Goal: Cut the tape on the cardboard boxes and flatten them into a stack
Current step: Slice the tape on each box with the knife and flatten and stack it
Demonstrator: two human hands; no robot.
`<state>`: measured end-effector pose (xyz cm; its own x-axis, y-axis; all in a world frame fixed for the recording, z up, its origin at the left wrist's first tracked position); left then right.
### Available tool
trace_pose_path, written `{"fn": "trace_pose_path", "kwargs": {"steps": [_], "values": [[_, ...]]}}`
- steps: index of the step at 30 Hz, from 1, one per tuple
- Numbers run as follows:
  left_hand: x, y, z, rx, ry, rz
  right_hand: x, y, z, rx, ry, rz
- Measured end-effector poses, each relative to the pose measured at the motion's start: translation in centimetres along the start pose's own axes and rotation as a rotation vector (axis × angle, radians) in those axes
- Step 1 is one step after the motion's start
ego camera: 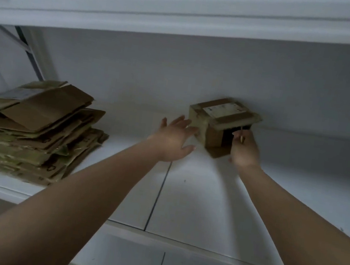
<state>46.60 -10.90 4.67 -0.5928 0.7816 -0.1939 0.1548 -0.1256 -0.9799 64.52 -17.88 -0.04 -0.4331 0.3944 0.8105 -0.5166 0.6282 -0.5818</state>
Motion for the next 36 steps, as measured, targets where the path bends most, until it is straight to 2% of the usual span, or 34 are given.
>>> {"fn": "trace_pose_path", "kwargs": {"steps": [6,8,12,17,21,24,28,32,36], "values": [[-1.3,1.1,0.6,0.019,-0.105,0.003,1.8,1.9,-1.6,0.176,-0.043,-0.079],[-0.9,1.2,1.6,0.019,-0.139,0.011,2.2,2.5,-2.2,0.185,-0.033,-0.108],[0.3,1.6,3.4,0.015,-0.206,0.007,1.4,3.5,-2.9,0.21,0.099,-0.274],[1.2,1.8,4.8,0.005,-0.254,0.008,1.1,3.6,-0.4,0.196,0.157,-0.437],[0.7,1.0,5.6,-0.079,-0.269,0.079,2.6,4.1,3.0,0.227,0.108,-0.471],[0.6,0.3,6.9,-0.2,-0.288,0.176,4.9,4.7,6.3,0.228,0.017,-0.489],[3.1,-0.5,11.2,-0.433,-0.465,0.33,7.0,5.5,11.2,0.278,-0.082,-0.473],[4.8,-0.1,15.2,-0.516,-0.591,0.431,7.8,6.0,15.7,0.344,-0.113,-0.473],[4.9,0.4,18.2,-0.58,-0.725,0.355,8.0,6.2,19.2,0.415,-0.125,-0.522]]}}
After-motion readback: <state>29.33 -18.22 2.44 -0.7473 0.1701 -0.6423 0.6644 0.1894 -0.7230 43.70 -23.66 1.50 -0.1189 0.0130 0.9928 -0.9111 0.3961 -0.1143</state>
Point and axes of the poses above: each hand's wrist, its own z-axis away from the middle knuckle, its own y-axis out of the palm, x = y × z, the point moved 10 cm from there along -z, towards the middle knuckle, and after that the axes turned 12 degrees about z, right-handed, at the moved point
